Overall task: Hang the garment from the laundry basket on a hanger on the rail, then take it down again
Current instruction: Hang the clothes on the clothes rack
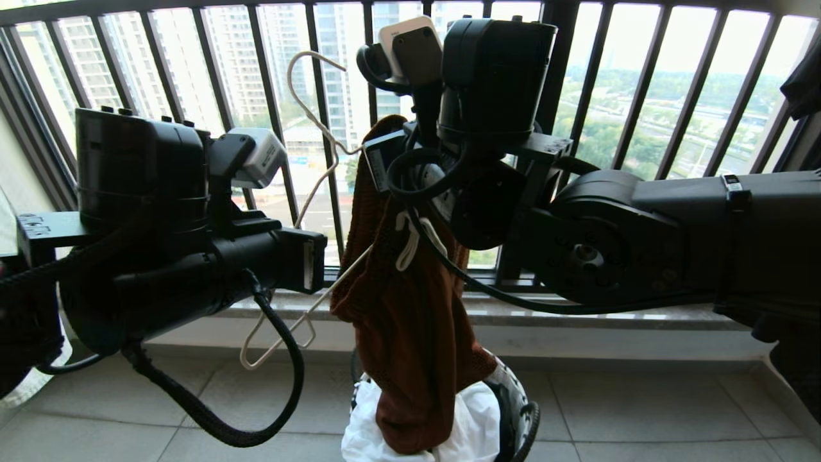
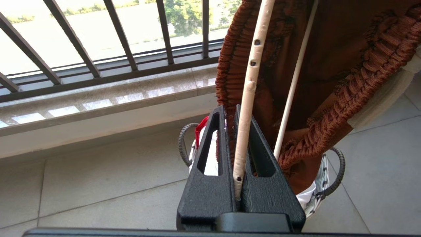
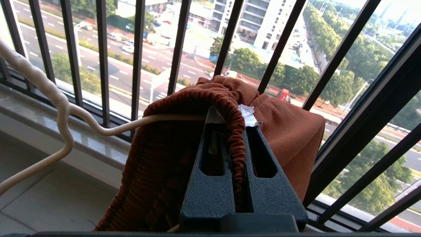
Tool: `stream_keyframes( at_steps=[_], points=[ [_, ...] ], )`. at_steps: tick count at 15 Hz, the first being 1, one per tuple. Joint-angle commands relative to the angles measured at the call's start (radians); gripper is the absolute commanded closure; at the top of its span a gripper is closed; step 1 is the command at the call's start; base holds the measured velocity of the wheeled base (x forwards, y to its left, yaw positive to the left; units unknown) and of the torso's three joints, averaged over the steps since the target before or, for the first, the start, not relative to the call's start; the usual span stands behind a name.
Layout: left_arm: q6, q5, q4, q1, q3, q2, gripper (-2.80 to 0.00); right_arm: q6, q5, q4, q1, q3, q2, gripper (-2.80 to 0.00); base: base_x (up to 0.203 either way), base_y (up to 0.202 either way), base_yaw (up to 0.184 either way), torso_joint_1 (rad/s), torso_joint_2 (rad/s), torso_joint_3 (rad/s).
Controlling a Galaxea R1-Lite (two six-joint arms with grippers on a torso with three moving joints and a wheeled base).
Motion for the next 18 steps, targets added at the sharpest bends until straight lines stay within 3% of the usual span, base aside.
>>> stream_keyframes(
  at_steps=[1,8,18],
  points=[
    [-0.014,0.001,-0.058,-0.001,0.004,0.03,0.0,-0.003,-0.003,-0.002,0.016,0.0,0.006,0.0,0.0,0.0,0.0,0.0,0.0,0.0],
    [-0.017,-0.009,-0.195,-0.007,0.056,0.041,0.0,-0.003,-0.005,-0.002,0.055,0.002,0.02,0.0,0.0,0.0,0.0,0.0,0.0,0.0],
    [-0.029,-0.007,-0.216,-0.015,0.062,0.044,0.0,-0.005,-0.008,-0.002,0.084,0.006,0.033,0.0,0.0,0.0,0.0,0.0,0.0,0.0]
  ],
)
